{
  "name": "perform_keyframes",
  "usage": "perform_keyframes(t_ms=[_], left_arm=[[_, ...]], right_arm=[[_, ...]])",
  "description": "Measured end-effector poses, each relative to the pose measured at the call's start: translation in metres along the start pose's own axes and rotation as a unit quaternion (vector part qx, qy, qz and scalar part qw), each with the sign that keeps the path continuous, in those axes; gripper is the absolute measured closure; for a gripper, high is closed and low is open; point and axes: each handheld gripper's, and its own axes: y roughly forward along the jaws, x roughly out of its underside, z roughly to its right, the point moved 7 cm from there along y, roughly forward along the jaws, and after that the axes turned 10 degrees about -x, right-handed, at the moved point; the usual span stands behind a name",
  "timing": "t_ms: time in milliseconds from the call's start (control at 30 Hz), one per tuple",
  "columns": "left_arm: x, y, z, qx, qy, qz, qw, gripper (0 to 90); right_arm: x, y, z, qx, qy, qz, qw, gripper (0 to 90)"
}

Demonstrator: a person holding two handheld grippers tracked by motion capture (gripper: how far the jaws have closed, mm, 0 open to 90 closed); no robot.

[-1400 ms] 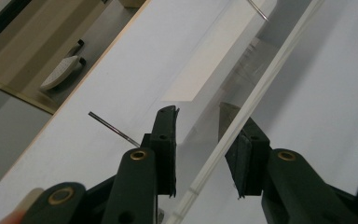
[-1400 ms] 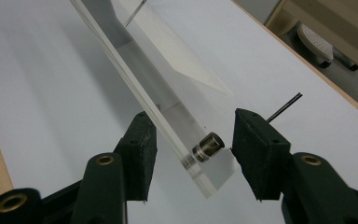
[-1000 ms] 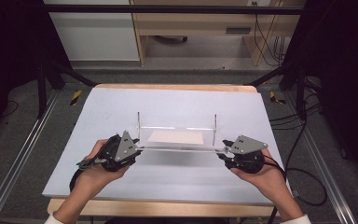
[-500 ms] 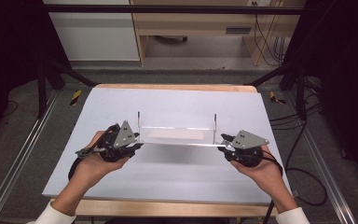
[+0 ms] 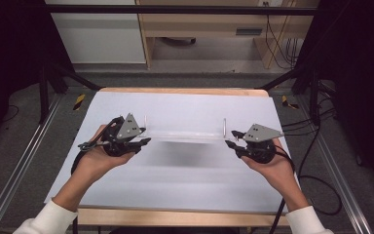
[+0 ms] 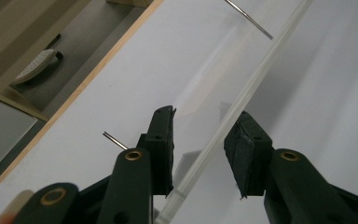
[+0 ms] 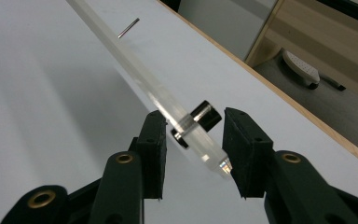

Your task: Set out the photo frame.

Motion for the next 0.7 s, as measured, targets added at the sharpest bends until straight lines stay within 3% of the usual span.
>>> perform_keyframes(t_ms=[133,233,333,500,700], left_arm=[[-0.012,-0.006,-0.007,0.008,-0.045,0.050,0.9977,48.3],[-0.021,-0.012,-0.017,-0.015,-0.072,0.083,0.9938,38.1],[-0.029,-0.020,-0.027,-0.025,-0.106,0.116,0.9873,31.6],[-0.040,-0.036,-0.041,-0.042,-0.142,0.161,0.9758,24.7],[-0.033,-0.050,-0.050,-0.070,-0.170,0.164,0.9693,16.2]], right_arm=[[-0.005,0.001,0.006,0.000,0.006,0.001,1.0000,60.6],[-0.008,0.001,0.010,-0.001,0.013,0.004,0.9999,60.3],[-0.010,0.002,0.013,-0.001,0.016,0.005,0.9999,60.2],[-0.013,0.003,0.018,-0.001,0.024,0.008,0.9997,59.7],[-0.017,0.005,0.025,0.002,0.035,0.015,0.9993,59.1]])
